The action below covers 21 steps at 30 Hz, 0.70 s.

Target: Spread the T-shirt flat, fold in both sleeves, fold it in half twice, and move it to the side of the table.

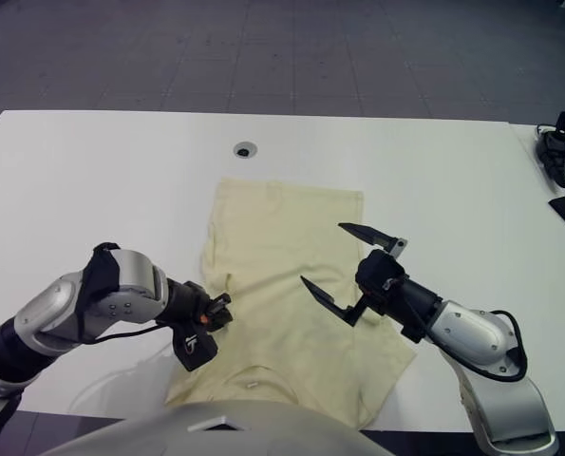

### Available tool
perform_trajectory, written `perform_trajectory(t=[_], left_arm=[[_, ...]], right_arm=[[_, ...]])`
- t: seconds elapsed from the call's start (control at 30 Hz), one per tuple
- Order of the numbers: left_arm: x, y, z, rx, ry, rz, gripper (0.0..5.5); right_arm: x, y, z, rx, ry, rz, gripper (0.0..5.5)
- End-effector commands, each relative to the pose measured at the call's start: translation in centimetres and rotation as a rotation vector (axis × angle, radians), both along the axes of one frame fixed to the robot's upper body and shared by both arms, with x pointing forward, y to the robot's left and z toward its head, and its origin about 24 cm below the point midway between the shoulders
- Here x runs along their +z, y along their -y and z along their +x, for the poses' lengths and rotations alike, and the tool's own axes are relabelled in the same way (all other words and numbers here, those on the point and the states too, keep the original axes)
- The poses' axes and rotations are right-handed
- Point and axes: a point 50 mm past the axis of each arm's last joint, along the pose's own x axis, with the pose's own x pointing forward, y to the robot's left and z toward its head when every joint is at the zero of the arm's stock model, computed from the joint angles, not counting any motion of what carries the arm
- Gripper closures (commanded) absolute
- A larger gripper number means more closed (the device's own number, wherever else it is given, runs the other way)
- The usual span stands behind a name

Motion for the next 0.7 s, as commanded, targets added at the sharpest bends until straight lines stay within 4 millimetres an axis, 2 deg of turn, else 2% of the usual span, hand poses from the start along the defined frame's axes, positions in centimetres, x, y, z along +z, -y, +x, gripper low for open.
perform_trajectory(t=[0.03, 0.2, 0.37, 0.47, 0.57, 0.63, 0.7], left_arm=[[0.9, 1.1, -0.5, 0.013, -0.039, -0.134, 3.67], [2.2, 2.6, 0.6, 0.090, -0.003, -0.315, 2.86], [3.5, 1.7, 3.3, 0.262, 0.052, -0.445, 2.05], [4.6, -0.2, 5.4, 0.402, 0.072, -0.528, 1.58], [4.4, -3.8, 7.1, 0.517, 0.124, -0.481, 1.10], [3.7, -6.0, 7.3, 0.540, 0.127, -0.435, 0.78], [2.9, -7.3, 6.5, 0.507, 0.047, -0.429, 0.50]], right_arm=[[0.2, 0.0, -0.1, 0.007, -0.001, -0.014, 0.10], [0.1, 0.0, -0.1, 0.005, -0.002, -0.014, 0.10], [0.3, 0.2, -0.2, -0.001, 0.002, -0.015, 0.10], [0.2, 0.2, -0.2, -0.004, 0.000, -0.016, 0.10], [0.3, 0.3, -0.2, -0.009, 0.002, -0.014, 0.10], [0.3, 0.3, -0.2, -0.009, 0.003, -0.014, 0.10], [0.3, 0.3, -0.2, -0.008, 0.002, -0.014, 0.10]])
